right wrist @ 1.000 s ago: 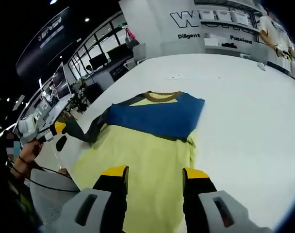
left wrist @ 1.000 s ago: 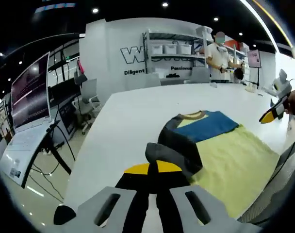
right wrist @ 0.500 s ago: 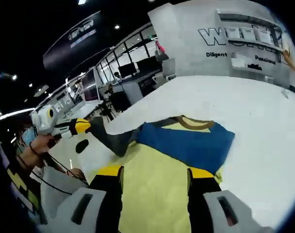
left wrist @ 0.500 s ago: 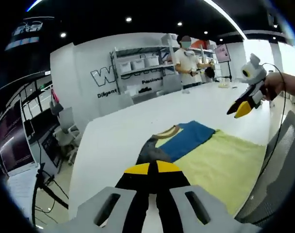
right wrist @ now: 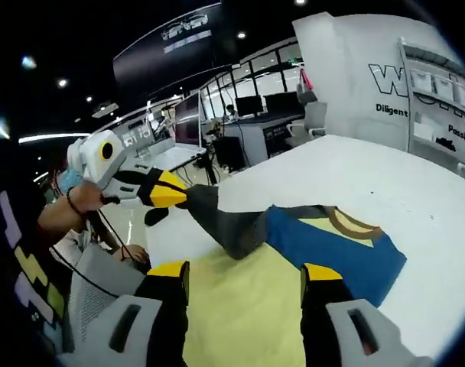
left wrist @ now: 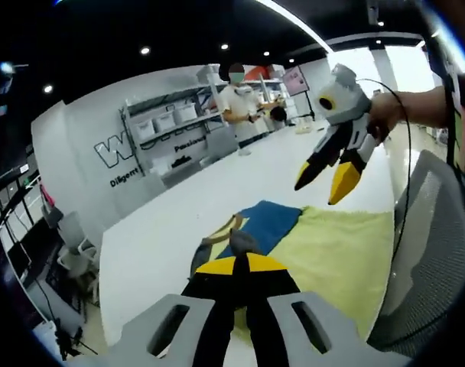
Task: Fold the garment on the visible template until the final outline fits inside the template.
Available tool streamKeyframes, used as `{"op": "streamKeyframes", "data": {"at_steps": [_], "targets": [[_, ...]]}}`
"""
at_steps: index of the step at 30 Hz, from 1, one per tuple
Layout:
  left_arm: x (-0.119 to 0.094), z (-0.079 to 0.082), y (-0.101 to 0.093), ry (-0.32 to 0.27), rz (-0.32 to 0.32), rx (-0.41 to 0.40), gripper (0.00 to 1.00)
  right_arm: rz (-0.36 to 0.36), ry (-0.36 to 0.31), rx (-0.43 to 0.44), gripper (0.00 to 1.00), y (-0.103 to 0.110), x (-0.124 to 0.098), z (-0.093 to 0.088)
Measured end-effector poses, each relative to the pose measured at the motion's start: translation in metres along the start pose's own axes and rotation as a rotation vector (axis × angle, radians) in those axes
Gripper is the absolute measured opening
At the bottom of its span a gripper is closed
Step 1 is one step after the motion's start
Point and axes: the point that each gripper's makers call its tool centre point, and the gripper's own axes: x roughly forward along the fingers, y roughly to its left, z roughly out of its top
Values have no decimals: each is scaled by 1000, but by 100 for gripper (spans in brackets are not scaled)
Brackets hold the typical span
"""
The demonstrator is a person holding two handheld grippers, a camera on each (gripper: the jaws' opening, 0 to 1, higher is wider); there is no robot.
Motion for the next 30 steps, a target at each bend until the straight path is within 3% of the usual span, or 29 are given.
{"op": "streamKeyframes", "data": {"at_steps": [1,3,6,10,15,18,21,25,27,30], "targets": [[1,0,-2,2,-14,14,2,-8,17,-75,56,-3,3,5],[2,0,-4,5,-35,31,2,-2,26,-136,56,-3,7,10],[5,-2,-14,23,-111,120,2,102,21,-234,55,11,21,29],[9,-5,-19,37,-144,140,2,151,59,-415,55,18,33,38],[12,-7,-26,63,-200,176,2,274,93,-596,54,32,49,34],[14,-8,-25,71,-214,184,2,304,134,-623,53,31,55,27],[15,-10,-25,88,-229,224,2,363,174,-715,50,37,62,20],[17,-10,-28,93,-251,237,2,431,236,-879,37,46,69,9],[18,-9,-32,100,-268,271,2,453,276,-940,36,49,73,2],[19,-8,-36,100,-283,287,2,486,277,-935,28,56,79,0]]}}
